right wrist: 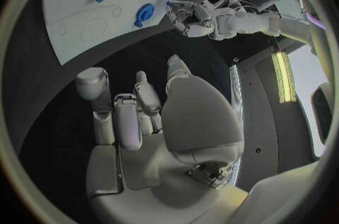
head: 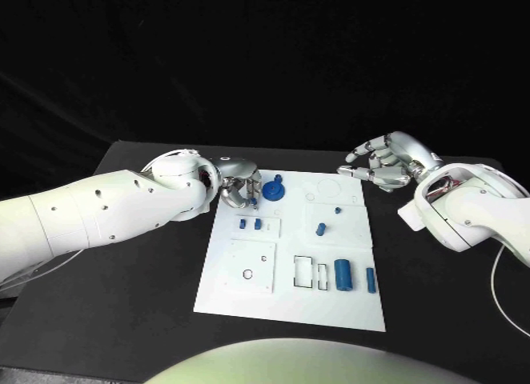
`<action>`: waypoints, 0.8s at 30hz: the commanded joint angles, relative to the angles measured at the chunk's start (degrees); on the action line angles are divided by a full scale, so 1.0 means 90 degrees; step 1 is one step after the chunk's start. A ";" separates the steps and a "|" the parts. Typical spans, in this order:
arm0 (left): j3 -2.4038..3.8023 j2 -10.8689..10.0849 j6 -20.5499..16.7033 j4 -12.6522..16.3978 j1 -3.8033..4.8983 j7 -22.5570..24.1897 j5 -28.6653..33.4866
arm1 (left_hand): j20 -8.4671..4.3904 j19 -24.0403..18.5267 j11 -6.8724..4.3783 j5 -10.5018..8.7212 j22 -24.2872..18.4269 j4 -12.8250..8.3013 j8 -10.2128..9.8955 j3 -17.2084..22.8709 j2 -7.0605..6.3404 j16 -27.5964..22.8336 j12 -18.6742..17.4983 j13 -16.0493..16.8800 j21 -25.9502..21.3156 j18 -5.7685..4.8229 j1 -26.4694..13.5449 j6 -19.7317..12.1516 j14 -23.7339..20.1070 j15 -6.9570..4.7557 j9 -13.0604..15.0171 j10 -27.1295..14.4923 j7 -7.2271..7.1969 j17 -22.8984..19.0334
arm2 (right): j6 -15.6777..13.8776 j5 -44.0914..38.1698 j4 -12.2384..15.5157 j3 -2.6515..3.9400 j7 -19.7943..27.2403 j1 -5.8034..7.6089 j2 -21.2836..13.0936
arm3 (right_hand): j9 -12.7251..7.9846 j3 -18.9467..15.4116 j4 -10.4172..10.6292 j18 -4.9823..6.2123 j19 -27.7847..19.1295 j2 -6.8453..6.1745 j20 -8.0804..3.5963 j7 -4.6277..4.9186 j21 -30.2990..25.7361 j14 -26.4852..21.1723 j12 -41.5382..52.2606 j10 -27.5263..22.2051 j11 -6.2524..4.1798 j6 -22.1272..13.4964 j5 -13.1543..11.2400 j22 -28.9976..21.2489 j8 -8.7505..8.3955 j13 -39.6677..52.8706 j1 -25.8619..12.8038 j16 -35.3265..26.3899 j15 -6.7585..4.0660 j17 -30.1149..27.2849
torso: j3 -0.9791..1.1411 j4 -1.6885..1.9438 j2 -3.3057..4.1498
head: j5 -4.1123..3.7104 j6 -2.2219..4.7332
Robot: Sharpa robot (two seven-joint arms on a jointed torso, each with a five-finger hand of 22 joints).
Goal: Assemble the parts on the task board
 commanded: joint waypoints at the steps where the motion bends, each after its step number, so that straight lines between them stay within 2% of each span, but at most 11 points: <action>1: -0.0001 0.0010 0.0180 -0.0018 -0.0005 -0.0029 0.0046 | -0.0003 0.0026 -0.0002 0.0006 -0.0006 -0.0012 -0.0006 -0.0016 0.0014 -0.0041 -0.0021 0.0006 -0.0001 -0.0079 -0.0067 0.0044 0.0011 -0.0011 -0.0008 0.0033 0.0007 -0.0002 | 0.0023 -0.0024 0.0002 0.0001 0.0044 -0.0005 0.0004 | 0.0007 -0.0026 -0.0002 0.0079 -0.0020 0.0011 -0.0002 0.0001 -0.0018 0.0238 0.0004 -0.0013 -0.0012 -0.0020 0.0026 -0.0005 0.0036 0.0006 0.0019 -0.0033 -0.0035 0.0000 | 0.0000 -0.0003 0.0002 | 0.0004 -0.0003; 16: -0.0010 0.0038 0.0318 -0.0039 -0.0012 -0.0006 0.0109 | -0.0004 0.0020 -0.0004 0.0004 -0.0013 -0.0013 -0.0012 -0.0019 0.0015 -0.0045 -0.0033 0.0007 -0.0007 -0.0077 -0.0073 0.0047 0.0008 -0.0013 -0.0007 0.0040 0.0005 -0.0010 | 0.0020 -0.0024 0.0006 0.0001 0.0042 -0.0008 -0.0003 | 0.0007 -0.0026 -0.0002 0.0079 -0.0020 0.0011 -0.0002 0.0001 -0.0018 0.0238 0.0004 -0.0013 -0.0012 -0.0020 0.0026 -0.0005 0.0036 0.0006 0.0019 -0.0033 -0.0035 0.0000 | 0.0015 -0.0008 -0.0001 | 0.0009 -0.0020; 24: -0.0018 0.0071 0.0390 -0.0058 -0.0012 0.0008 0.0133 | -0.0004 0.0013 -0.0004 0.0001 -0.0021 -0.0014 -0.0016 -0.0022 0.0013 -0.0047 -0.0041 0.0008 -0.0013 -0.0075 -0.0077 0.0047 0.0007 -0.0012 -0.0006 0.0042 0.0004 -0.0014 | 0.0018 -0.0024 0.0011 0.0001 0.0041 -0.0008 -0.0007 | 0.0007 -0.0026 -0.0002 0.0079 -0.0020 0.0011 -0.0002 0.0001 -0.0018 0.0238 0.0004 -0.0013 -0.0012 -0.0020 0.0026 -0.0005 0.0036 0.0006 0.0019 -0.0033 -0.0035 0.0000 | 0.0010 -0.0007 0.0001 | -0.0003 -0.0022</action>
